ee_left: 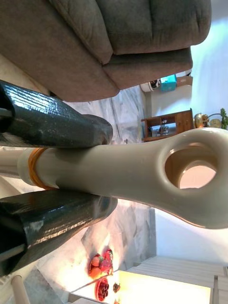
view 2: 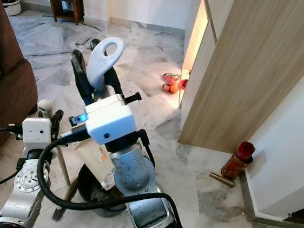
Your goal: Sweep floor
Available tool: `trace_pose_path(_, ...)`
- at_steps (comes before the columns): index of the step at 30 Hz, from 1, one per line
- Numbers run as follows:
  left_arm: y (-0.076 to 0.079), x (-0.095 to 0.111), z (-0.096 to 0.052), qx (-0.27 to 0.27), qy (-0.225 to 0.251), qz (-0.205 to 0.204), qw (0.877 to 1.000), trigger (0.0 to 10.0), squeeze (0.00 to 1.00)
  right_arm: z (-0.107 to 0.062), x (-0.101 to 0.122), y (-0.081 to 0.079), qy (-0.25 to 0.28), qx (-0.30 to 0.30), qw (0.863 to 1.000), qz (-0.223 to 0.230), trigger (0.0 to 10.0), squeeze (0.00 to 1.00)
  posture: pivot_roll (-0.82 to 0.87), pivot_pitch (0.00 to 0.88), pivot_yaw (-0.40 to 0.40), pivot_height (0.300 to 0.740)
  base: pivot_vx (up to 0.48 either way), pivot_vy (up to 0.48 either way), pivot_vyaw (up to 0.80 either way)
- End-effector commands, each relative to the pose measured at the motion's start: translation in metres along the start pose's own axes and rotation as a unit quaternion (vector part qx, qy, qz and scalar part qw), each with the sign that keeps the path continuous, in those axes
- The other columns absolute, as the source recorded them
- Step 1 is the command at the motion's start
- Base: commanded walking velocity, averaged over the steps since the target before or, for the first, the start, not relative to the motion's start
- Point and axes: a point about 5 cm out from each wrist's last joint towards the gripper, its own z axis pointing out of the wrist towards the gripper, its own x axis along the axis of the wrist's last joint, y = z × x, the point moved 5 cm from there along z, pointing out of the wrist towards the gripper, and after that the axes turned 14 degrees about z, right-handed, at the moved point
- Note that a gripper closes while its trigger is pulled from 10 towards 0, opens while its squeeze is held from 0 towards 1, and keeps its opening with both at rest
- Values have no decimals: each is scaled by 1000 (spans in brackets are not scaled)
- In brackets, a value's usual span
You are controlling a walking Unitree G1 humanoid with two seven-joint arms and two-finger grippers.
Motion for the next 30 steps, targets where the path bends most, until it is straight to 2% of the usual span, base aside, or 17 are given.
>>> trace_pose_path(1, -5, 13, 2, 14, 27, 1, 1000, 10000, 0, 5, 16, -7, 42, 13, 999, -5, 10000, 0, 114, 0, -49, 740, 0, 0, 0)
trace_pose_path(18, -4, 14, 2, 12, 28, 0, 1000, 10000, 0, 5, 11, -6, 39, 13, 999, -33, 10000, 0, 114, 0, -49, 740, 0, 0, 0)
trace_pose_path(20, -3, 14, 2, 11, 28, 0, 1000, 10000, 0, 5, 6, 3, 29, 1, 998, -65, 10000, 0, 113, 0, -49, 740, 0, 0, 0)
trace_pose_path(22, -3, 14, 2, 10, 28, -1, 1000, 10000, 0, 5, 2, 23, 20, -20, 994, -103, 10000, 0, 113, 0, -49, 740, 0, 0, 0)
trace_pose_path(24, -2, 14, 2, 9, 28, -2, 1000, 10000, 0, 5, 0, 34, 14, -31, 992, -119, 10000, 0, 113, 0, -49, 740, 0, 0, 0)
trace_pose_path(26, -2, 14, 2, 8, 28, -2, 1000, 10000, 0, 2, -3, 51, 1, -51, 988, -143, 10000, 0, 113, 0, -49, 740, 0, 0, 0)
trace_pose_path(27, -2, 14, 2, 8, 28, -2, 1000, 10000, 0, 2, -3, 51, 1, -51, 988, -143, 10000, 0, 113, 0, -49, 740, 0, 0, 0)
trace_pose_path(30, -2, 14, 2, 7, 27, -3, 1000, 10000, 0, -4, -5, 74, -12, -77, 982, -174, 10000, 0, 113, 0, -49, 740, 0, 0, 0)
